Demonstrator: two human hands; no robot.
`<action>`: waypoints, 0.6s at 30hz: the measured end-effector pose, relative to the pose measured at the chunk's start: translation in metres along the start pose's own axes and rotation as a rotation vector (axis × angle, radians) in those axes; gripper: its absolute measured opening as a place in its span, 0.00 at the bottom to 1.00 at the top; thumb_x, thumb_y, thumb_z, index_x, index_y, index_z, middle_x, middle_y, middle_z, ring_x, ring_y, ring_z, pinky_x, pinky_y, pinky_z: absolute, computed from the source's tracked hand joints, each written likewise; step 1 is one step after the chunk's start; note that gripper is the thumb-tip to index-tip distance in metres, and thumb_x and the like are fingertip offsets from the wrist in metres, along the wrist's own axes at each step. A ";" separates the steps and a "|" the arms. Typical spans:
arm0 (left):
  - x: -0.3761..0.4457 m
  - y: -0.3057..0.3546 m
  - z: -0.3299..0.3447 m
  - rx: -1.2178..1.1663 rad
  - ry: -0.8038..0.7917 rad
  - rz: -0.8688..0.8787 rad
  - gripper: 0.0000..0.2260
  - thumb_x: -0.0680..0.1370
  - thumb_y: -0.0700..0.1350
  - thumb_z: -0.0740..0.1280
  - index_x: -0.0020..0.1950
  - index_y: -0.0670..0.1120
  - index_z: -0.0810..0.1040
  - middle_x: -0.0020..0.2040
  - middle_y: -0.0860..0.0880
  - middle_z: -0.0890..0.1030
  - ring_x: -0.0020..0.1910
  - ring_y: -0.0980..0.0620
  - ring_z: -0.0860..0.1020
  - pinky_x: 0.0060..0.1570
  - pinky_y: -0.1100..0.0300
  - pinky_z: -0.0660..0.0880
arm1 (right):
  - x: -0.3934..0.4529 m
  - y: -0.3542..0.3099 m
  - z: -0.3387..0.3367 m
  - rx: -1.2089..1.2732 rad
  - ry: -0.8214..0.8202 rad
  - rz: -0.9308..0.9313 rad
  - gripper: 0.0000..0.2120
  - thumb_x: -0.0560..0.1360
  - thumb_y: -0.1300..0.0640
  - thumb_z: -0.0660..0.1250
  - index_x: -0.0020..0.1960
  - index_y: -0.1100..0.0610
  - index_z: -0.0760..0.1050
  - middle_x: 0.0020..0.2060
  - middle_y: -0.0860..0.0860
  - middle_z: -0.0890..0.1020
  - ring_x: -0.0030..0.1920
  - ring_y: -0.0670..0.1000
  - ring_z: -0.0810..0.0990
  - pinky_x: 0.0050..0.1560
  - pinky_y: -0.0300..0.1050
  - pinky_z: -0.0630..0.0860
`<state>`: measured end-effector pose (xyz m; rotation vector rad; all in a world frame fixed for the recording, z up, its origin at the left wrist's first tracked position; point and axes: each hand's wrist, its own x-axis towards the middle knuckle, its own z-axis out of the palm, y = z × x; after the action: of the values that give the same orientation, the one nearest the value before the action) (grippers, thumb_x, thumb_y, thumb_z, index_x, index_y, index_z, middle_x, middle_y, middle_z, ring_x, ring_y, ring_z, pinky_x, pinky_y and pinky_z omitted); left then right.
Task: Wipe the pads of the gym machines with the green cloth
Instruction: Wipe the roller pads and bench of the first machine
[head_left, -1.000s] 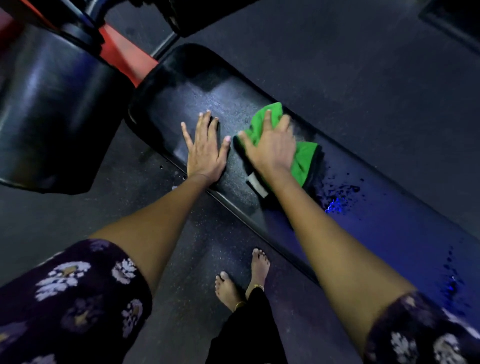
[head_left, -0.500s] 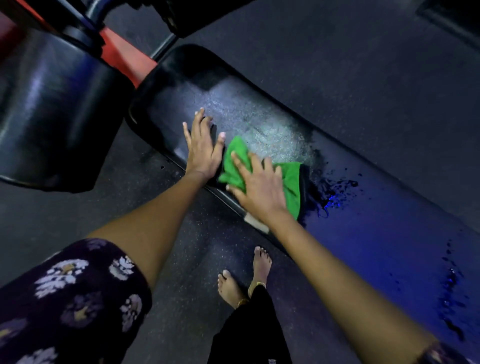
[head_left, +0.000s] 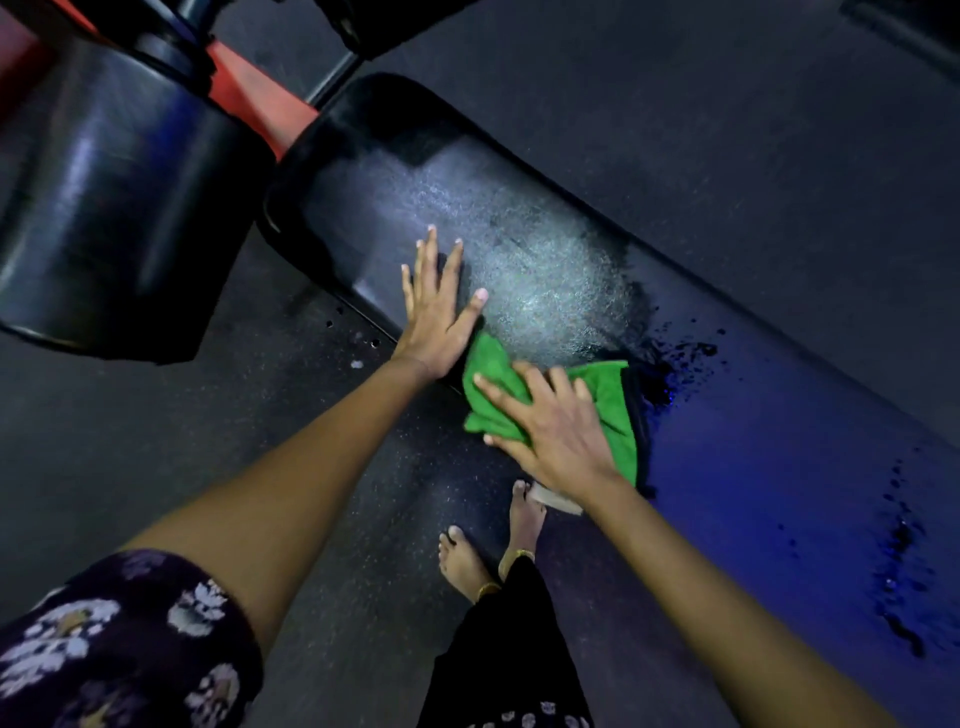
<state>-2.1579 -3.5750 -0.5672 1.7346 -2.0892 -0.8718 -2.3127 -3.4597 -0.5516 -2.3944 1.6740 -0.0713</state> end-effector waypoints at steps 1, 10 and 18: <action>-0.002 0.001 0.002 0.095 -0.052 0.002 0.36 0.76 0.65 0.47 0.78 0.45 0.46 0.77 0.43 0.38 0.76 0.45 0.37 0.69 0.49 0.30 | -0.018 0.007 0.002 -0.016 -0.006 -0.048 0.28 0.72 0.36 0.56 0.71 0.41 0.62 0.61 0.55 0.74 0.47 0.55 0.72 0.42 0.49 0.70; -0.009 0.010 0.012 0.521 -0.232 0.041 0.38 0.76 0.68 0.50 0.77 0.50 0.38 0.77 0.50 0.36 0.75 0.47 0.35 0.68 0.37 0.33 | -0.002 0.014 -0.020 0.098 -0.070 0.402 0.31 0.75 0.36 0.58 0.75 0.43 0.57 0.73 0.55 0.61 0.63 0.57 0.66 0.57 0.53 0.66; -0.012 0.017 0.013 0.310 -0.139 -0.031 0.32 0.79 0.62 0.53 0.78 0.50 0.47 0.78 0.52 0.43 0.76 0.51 0.39 0.70 0.39 0.33 | -0.088 0.047 -0.016 0.003 0.002 0.192 0.28 0.74 0.37 0.54 0.68 0.48 0.71 0.63 0.54 0.76 0.45 0.57 0.76 0.41 0.49 0.73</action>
<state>-2.1761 -3.5590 -0.5646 1.9095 -2.4009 -0.7259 -2.3898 -3.3957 -0.5381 -2.2192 1.8937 -0.0453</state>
